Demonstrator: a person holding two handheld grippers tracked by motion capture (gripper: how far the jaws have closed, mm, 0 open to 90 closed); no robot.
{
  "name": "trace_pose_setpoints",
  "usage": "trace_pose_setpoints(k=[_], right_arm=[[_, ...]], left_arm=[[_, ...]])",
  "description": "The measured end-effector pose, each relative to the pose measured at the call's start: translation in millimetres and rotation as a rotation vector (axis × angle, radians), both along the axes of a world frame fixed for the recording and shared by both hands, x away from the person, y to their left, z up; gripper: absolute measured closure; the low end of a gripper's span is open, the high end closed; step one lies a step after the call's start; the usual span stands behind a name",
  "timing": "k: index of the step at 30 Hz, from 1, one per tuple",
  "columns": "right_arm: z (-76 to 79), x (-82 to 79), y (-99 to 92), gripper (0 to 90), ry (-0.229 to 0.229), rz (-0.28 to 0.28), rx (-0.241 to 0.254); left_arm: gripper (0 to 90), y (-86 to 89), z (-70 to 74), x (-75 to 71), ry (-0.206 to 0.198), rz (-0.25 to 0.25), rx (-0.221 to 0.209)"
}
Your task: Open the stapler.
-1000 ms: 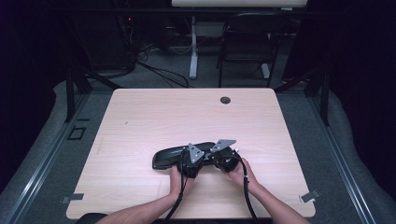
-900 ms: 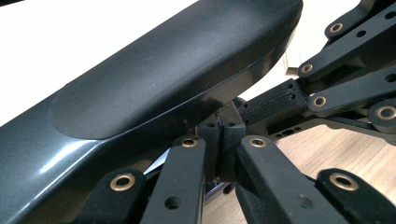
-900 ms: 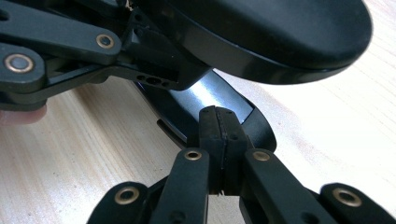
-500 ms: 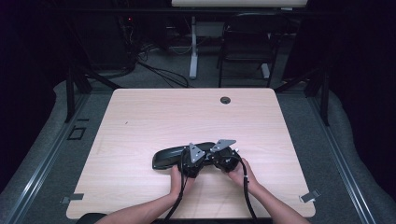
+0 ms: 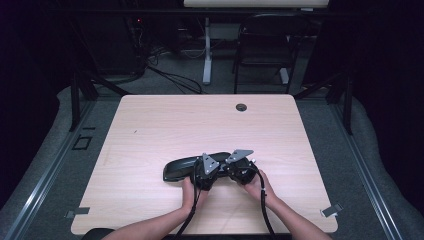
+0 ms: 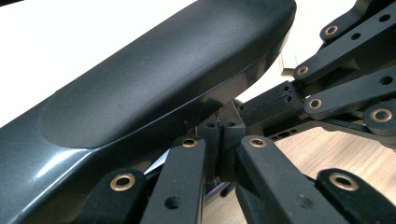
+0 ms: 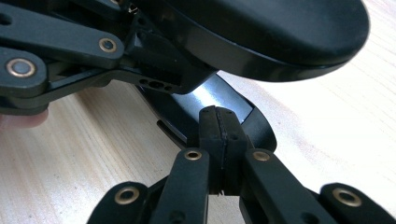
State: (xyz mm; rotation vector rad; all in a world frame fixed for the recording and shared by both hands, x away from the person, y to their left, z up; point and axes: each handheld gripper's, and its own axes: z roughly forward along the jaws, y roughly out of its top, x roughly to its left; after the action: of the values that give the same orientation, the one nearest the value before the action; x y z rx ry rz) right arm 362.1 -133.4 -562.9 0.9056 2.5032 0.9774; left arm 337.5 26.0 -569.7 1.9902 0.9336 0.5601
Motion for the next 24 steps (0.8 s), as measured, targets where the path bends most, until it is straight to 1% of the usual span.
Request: trace_pose_setpoints(k=[2,5,9,13,18,24], right_arm=[[-0.2,0.1,0.0,90.0,0.001,-0.001,0.005],[0.4,0.2,0.0,90.0,-0.001,0.005,-0.009],[0.1,-0.4,0.6,90.0,-0.002,-0.003,-0.005],[0.0,-0.6,-0.4,90.0,-0.002,0.003,-0.005],[-0.3,-1.6,0.5,90.0,-0.011,0.001,-0.007],[-0.3,-2.0,0.2,90.0,-0.011,0.001,-0.01]], left_arm=[[90.0,0.1,0.0,0.1,0.002,0.0,-0.005],[90.0,0.0,0.0,0.3,0.004,-0.006,-0.01],[90.0,-0.5,-0.1,0.3,0.006,-0.003,-0.015],[90.0,-0.3,0.5,0.2,0.009,-0.003,-0.008],[90.0,-1.9,-0.5,-0.1,-0.005,0.001,-0.011],[90.0,-2.1,-0.2,0.0,-0.005,0.001,-0.006]])
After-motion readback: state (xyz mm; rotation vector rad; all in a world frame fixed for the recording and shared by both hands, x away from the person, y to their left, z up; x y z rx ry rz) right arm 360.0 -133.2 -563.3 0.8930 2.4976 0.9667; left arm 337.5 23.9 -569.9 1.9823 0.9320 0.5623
